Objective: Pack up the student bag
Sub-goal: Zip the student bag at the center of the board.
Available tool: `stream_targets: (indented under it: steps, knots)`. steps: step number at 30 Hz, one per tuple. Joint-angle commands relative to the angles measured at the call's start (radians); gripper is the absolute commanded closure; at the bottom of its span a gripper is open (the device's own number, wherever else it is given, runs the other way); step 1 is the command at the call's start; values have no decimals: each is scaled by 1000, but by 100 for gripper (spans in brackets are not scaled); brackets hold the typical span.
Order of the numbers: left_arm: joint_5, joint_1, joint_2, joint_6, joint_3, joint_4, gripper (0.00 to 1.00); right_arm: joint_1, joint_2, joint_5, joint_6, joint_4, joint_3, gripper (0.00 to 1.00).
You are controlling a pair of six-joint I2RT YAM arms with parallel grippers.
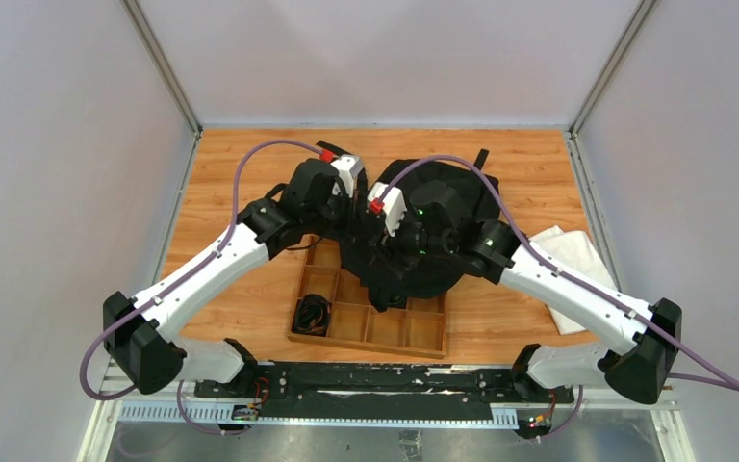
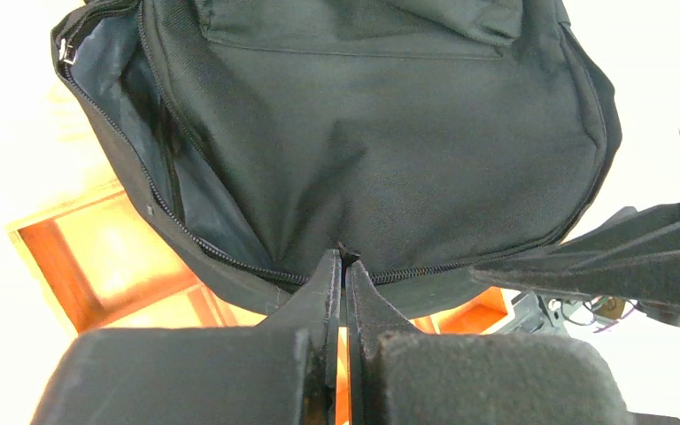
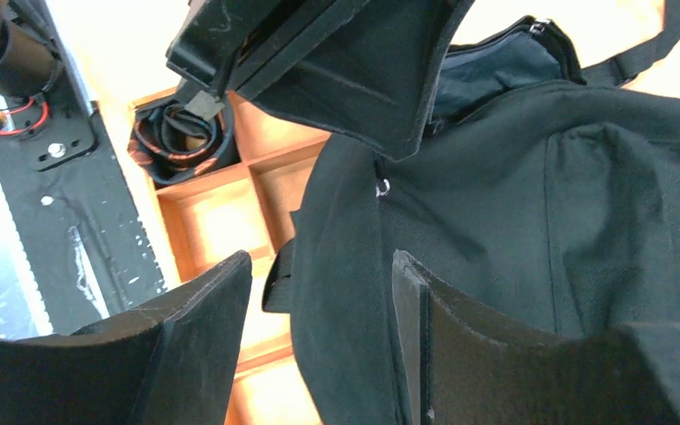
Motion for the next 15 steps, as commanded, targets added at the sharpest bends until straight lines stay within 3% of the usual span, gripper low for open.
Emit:
stream_targets:
  steps: [1,6,7,10,15]
  knots:
    - [54,19,-17,-4,-10,17,100,9,3,41,-65,154,-64,36]
    - [64,29,-19,-12,-16,20,100,11,46,29,-61,171,-97,44]
    - [67,31,-21,-11,-16,24,100,12,44,26,-59,176,-109,52]
    - [63,39,-25,-6,-16,19,100,14,14,37,-51,169,-141,96]
    - [58,79,-15,20,-22,28,100,14,-95,65,-30,145,-225,100]
